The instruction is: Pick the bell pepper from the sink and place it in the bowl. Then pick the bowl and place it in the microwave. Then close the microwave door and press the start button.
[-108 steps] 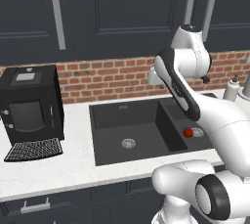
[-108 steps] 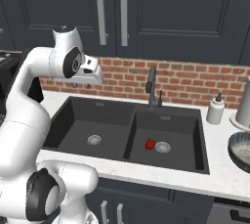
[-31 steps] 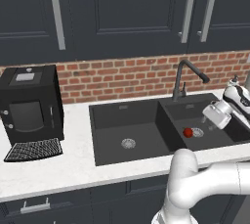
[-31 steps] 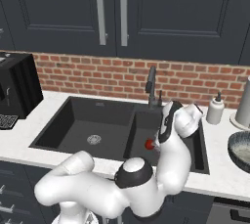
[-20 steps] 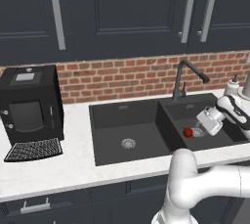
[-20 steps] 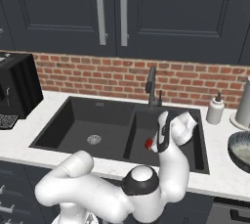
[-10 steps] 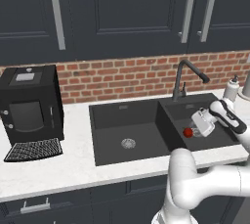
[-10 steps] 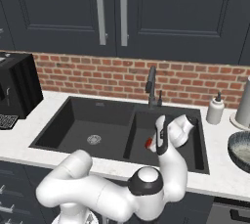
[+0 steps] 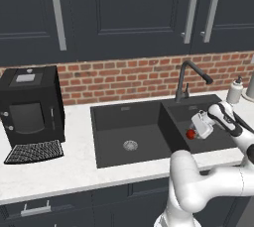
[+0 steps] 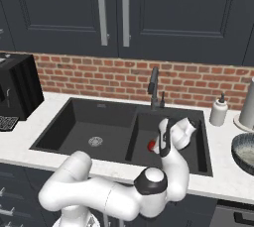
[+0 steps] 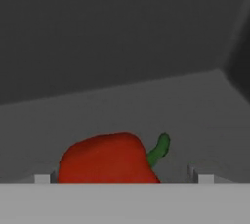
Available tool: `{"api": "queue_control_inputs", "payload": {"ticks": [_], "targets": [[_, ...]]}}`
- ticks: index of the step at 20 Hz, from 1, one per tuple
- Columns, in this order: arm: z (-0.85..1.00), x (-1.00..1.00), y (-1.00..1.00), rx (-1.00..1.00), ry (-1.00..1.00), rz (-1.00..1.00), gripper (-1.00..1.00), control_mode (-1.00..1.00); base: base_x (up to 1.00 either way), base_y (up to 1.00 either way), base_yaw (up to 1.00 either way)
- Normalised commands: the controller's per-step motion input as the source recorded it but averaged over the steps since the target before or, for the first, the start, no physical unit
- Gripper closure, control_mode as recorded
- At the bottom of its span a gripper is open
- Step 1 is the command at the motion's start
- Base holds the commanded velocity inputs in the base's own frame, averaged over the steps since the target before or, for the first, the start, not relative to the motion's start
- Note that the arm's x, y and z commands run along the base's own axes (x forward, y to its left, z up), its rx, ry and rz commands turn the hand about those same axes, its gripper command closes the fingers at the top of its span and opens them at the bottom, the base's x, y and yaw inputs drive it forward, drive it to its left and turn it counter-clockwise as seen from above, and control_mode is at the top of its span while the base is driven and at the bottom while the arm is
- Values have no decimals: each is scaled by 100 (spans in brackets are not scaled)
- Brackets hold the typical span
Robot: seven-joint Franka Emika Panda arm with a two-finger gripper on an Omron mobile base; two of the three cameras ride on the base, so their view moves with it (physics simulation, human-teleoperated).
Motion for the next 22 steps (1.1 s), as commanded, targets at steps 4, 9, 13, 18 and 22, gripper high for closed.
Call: {"api": "queue_control_inputs", "payload": {"ticks": [4, 9, 13, 18, 22], "targets": [[-32, 19, -16, 0, -3, 0, -100, -100, 0, 0, 0], [-33, 0, 0, 0, -6, 2, -100, -100, 0, 0, 0], [-44, -12, 13, 0, -7, 4, -100, -100, 0, 0, 0], [-40, -28, 34, -2, -7, 5, -100, -100, 0, 0, 0], [-41, -10, 20, -1, -3, 4, -100, -100, 0, 0, 0]]}}
